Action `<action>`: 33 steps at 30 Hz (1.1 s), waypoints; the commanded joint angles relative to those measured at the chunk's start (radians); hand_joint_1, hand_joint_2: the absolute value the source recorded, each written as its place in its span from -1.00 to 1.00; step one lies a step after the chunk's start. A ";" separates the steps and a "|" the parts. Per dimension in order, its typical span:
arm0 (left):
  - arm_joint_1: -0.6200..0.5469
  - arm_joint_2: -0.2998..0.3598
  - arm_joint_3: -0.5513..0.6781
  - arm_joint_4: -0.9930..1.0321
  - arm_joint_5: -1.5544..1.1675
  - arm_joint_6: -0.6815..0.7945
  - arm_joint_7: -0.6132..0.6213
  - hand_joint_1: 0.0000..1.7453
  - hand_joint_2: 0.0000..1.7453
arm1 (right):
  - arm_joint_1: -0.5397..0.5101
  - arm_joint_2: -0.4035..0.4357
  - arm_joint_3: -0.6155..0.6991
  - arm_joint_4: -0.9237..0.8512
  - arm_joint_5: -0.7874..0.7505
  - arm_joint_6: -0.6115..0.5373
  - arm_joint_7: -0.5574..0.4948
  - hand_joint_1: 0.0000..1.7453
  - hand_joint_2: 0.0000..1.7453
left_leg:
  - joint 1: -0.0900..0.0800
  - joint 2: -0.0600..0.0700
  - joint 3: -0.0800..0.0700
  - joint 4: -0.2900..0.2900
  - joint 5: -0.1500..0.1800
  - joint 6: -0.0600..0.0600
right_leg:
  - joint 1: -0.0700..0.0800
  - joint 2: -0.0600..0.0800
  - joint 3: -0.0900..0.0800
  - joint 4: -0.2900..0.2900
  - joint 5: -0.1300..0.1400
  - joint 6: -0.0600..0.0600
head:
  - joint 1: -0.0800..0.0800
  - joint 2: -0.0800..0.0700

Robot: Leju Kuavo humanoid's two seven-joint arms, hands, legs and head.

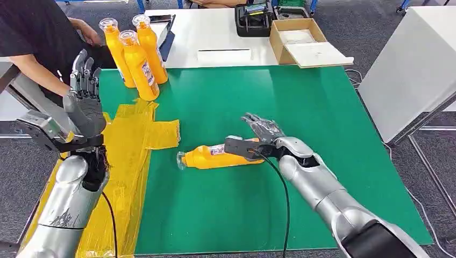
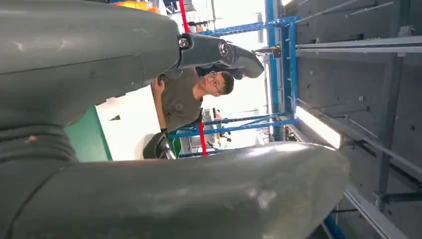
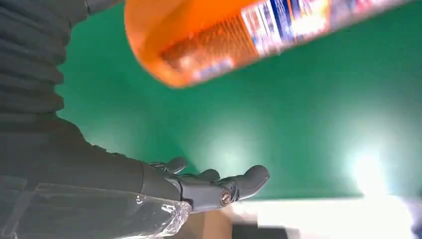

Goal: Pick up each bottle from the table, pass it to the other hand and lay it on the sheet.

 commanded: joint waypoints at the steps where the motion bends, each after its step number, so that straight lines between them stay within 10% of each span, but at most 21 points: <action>1: -0.071 -0.006 -0.047 0.109 0.010 0.003 0.006 -1.00 -1.00 | -0.016 0.018 0.080 0.140 0.003 0.020 -0.006 -1.00 1.00 | 0.000 -0.002 0.002 0.000 -0.001 -0.002 | 0.000 -0.004 0.003 0.001 -0.002 0.000 | 0.000 0.000; 33: -0.040 -0.026 -0.027 0.080 0.008 0.024 -0.016 -1.00 -1.00 | -0.049 0.157 0.127 0.273 0.140 -0.038 0.053 -1.00 1.00 | 0.000 0.003 0.003 0.000 -0.001 -0.002 | 0.000 0.000 0.002 0.001 -0.002 0.000 | -0.001 0.000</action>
